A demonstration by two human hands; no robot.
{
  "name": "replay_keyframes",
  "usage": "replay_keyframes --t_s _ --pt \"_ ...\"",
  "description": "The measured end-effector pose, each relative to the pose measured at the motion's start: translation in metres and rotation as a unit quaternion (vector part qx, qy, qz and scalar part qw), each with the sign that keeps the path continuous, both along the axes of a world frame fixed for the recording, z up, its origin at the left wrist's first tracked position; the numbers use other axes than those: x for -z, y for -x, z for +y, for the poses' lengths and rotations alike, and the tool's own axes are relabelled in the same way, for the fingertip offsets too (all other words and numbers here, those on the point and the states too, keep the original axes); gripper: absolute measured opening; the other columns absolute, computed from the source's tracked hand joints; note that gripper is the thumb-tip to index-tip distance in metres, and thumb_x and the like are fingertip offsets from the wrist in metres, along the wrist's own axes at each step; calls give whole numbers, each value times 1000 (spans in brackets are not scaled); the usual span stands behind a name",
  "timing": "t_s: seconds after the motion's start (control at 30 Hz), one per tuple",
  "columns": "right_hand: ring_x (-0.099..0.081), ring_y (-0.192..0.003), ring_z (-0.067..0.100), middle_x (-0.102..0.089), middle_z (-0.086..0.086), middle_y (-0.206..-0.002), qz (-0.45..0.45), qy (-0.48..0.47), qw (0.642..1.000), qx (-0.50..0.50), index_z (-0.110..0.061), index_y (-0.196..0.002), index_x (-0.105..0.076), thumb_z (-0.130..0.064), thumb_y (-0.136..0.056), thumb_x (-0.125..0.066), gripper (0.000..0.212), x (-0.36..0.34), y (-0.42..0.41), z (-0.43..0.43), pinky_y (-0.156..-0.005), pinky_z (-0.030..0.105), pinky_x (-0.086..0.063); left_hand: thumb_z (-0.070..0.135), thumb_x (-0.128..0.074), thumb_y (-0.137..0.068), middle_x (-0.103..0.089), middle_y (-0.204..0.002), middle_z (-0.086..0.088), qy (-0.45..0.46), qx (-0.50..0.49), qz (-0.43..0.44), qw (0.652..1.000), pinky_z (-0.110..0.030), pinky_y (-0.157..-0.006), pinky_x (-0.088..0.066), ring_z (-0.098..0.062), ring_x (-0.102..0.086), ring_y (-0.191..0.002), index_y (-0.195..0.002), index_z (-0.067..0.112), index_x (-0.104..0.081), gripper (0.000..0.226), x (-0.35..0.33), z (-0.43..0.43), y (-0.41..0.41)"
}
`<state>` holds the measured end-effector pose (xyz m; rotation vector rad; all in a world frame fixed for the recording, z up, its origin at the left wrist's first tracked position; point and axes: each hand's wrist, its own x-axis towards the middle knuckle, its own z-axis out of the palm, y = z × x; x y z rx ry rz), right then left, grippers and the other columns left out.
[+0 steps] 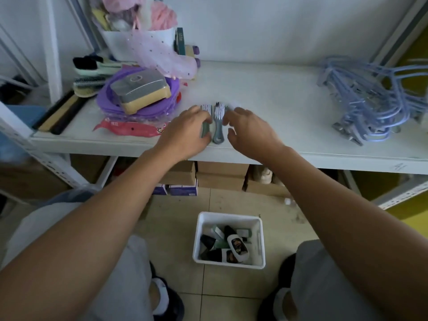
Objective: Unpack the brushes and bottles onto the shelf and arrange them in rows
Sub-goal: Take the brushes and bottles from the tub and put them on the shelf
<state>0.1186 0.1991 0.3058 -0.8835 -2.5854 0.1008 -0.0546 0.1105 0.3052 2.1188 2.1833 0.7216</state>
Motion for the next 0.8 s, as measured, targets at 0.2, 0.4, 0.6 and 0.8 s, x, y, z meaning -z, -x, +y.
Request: replay_keyframes --t_s 0.2,0.4,0.6,0.8 --pt "-57 -97 25 -63 3 -99 -25 -25 998 -44 -17 -104 -65 -11 -85 -55 22 30 -38 -51 -70 37 -53 23 -62 -90 -63 -105 10 54 112 28 992 -32 -72 -52 -12 -63 -87 -105 24 -66 16 12 -61 -27" --pt "-62 -103 22 -63 -1 -114 -228 163 960 -26 -25 -112 -59 -21 -91 -51 23 88 -60 -91 -82 40 -55 32 -63 -92 -60 -118 8 265 105 8 959 -33 -81 -53 -15 -62 -99 -121 26 -62 29 72 -98 -49" --pt "-62 -109 26 -62 8 -122 -450 302 839 55 -11 -127 -59 -26 -93 -58 38 184 -61 -99 -88 35 -53 32 -64 -93 -44 -151 -1 506 99 -53 855 -39 -103 -48 -24 -53 -128 -155 24 -33 69 176 -100 -65" --pt "-60 -116 28 -61 9 -126 -423 360 825 104 -9 -135 -52 -25 -89 -68 51 283 -44 -106 -96 39 -51 18 -58 -94 -57 -136 -4 522 73 -108 843 -42 -96 -54 -24 -61 -110 -145 20 -48 51 262 -78 -76"
